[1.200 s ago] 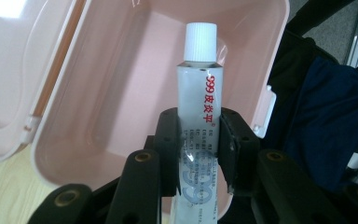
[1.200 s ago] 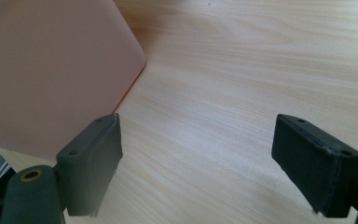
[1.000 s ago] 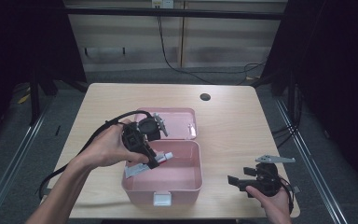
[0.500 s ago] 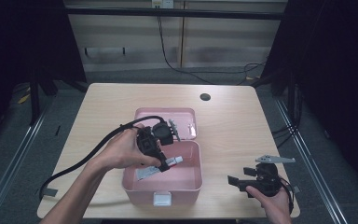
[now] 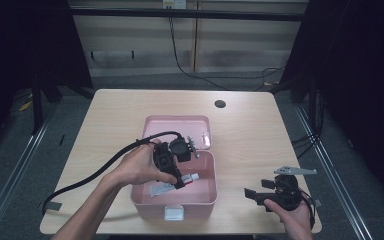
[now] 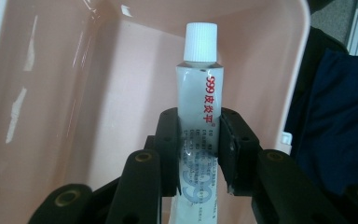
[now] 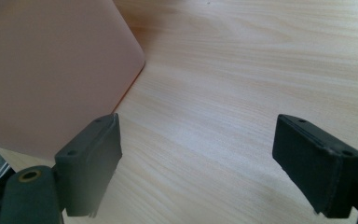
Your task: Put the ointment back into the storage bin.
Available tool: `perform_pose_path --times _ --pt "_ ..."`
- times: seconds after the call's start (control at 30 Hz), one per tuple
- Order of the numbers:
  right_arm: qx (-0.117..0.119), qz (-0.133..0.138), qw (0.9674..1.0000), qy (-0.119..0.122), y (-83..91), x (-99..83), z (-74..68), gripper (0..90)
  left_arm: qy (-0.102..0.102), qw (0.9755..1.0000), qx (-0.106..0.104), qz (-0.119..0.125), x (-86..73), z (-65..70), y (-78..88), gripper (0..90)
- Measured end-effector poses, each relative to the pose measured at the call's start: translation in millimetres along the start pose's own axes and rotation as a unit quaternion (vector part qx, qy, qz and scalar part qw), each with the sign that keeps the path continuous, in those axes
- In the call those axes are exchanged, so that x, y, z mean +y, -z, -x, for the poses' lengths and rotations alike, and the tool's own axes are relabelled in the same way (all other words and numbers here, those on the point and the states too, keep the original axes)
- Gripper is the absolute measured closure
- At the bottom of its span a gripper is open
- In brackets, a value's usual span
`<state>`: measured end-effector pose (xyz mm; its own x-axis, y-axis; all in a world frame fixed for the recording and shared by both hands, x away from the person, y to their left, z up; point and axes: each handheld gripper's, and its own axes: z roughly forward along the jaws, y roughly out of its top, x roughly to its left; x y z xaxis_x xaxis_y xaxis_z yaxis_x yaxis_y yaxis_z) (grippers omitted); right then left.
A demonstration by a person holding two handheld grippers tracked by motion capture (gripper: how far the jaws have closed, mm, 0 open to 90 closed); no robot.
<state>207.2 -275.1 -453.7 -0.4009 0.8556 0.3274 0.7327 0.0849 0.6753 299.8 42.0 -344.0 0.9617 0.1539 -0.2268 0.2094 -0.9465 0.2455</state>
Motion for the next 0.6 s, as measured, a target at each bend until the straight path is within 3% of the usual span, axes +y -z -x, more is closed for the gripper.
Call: perform_pose_path --times 0.33,0.6 --pt "-0.001 0.000 1.0000 0.000 0.2 0.1 -0.3 15.7 -0.003 0.9999 -0.011 -0.007 0.9 -1.0 -13.0 70.9" --pt "0.000 -0.001 1.0000 0.001 -0.1 0.1 -0.5 15.6 -0.014 0.9994 -0.019 -0.025 3.2 0.4 -27.0 70.8"
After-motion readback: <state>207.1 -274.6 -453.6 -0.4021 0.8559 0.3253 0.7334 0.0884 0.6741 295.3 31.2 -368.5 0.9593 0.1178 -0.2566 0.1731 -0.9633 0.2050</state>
